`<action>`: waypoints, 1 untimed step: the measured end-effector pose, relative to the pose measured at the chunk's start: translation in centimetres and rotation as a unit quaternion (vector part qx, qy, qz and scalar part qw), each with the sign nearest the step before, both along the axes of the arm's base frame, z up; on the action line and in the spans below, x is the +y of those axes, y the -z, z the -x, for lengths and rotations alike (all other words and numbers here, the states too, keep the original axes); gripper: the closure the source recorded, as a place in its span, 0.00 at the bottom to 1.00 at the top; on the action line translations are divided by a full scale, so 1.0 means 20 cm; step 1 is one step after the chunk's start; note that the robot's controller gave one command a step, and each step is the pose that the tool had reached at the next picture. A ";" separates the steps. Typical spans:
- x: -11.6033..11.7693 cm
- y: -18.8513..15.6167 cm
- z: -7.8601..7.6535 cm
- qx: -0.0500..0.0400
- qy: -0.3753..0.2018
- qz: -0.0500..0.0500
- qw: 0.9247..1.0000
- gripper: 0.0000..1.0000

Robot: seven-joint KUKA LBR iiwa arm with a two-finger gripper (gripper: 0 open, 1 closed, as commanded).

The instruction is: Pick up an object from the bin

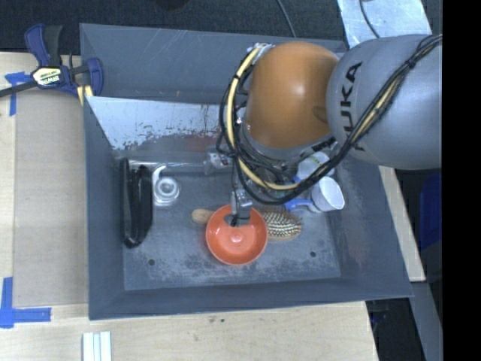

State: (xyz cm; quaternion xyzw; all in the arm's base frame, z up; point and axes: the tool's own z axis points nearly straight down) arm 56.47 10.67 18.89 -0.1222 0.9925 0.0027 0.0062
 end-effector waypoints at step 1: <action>-0.01 -0.21 0.14 0.001 0.080 0.000 0.997 0.00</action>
Offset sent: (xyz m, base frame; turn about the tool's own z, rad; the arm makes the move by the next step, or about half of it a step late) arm 0.0023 -0.0127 -0.0110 0.0627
